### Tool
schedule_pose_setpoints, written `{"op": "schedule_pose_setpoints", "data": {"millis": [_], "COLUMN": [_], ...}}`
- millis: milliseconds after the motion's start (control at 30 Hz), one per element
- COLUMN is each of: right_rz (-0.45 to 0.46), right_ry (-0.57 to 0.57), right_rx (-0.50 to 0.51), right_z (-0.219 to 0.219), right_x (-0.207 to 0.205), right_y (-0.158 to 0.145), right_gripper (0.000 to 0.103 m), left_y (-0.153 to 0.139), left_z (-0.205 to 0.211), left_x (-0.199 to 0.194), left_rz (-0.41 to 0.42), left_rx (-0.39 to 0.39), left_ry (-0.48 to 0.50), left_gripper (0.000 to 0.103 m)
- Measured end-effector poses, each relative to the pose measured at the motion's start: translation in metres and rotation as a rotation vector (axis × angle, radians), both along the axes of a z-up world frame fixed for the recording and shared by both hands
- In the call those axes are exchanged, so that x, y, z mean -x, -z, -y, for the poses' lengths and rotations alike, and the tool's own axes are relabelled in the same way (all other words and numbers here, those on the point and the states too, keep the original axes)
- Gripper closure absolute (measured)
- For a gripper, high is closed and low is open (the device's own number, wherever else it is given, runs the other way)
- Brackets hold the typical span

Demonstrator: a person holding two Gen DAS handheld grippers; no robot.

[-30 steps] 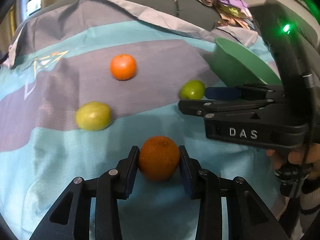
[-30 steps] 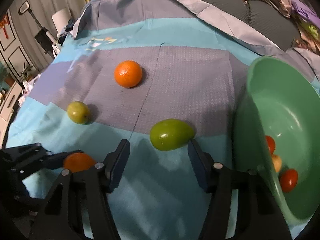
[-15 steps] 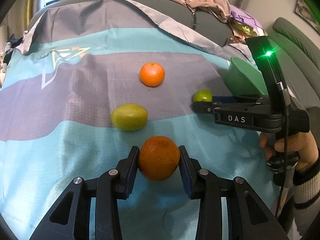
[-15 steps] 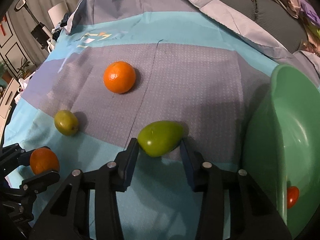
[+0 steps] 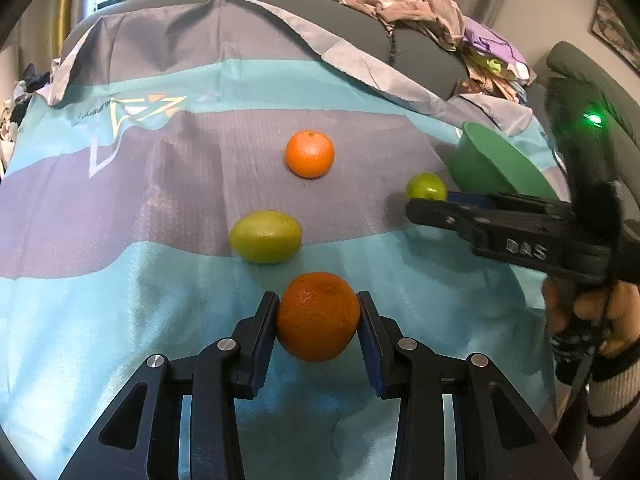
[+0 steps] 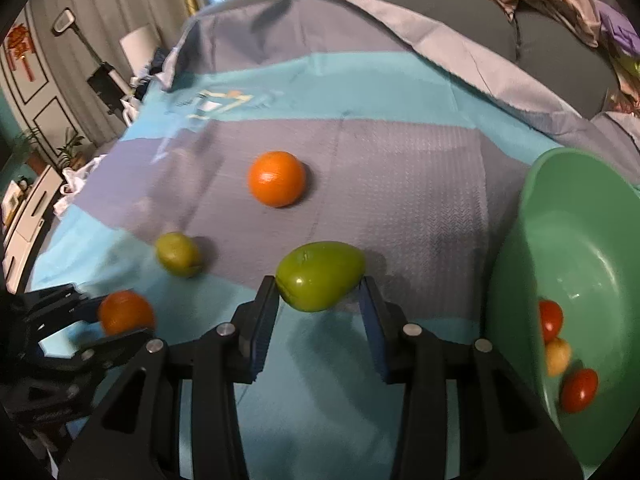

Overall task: Organize fruits
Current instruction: 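Carry the orange and the green mango over the green bowl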

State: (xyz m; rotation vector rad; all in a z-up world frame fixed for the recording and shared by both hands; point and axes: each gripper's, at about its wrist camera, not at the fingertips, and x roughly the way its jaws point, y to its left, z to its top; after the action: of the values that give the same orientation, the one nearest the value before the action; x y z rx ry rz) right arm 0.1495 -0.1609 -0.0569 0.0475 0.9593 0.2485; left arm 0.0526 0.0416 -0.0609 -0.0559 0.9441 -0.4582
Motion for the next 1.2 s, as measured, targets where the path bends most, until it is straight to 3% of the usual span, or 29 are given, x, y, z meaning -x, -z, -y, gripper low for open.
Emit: {"op": "schedule_pose_setpoints", "data": {"millis": [633, 1200], "right_rz": [0.121, 0.194], "right_ry": [0.039, 0.125], "right_rx": [-0.05, -0.078], "right_z": [0.017, 0.058], "right_x": [0.076, 0.113], "right_y": [-0.045, -0.066], "right_gripper": [0.062, 0.061], "left_y": [-0.036, -0.067], "left_z": [0.014, 0.056], "left_x": [0.028, 0.036], "left_rz": [0.071, 0.148], "left_rx": [-0.038, -0.077], "left_ry": [0.01, 0.066], "left_gripper": [0.064, 0.064]}}
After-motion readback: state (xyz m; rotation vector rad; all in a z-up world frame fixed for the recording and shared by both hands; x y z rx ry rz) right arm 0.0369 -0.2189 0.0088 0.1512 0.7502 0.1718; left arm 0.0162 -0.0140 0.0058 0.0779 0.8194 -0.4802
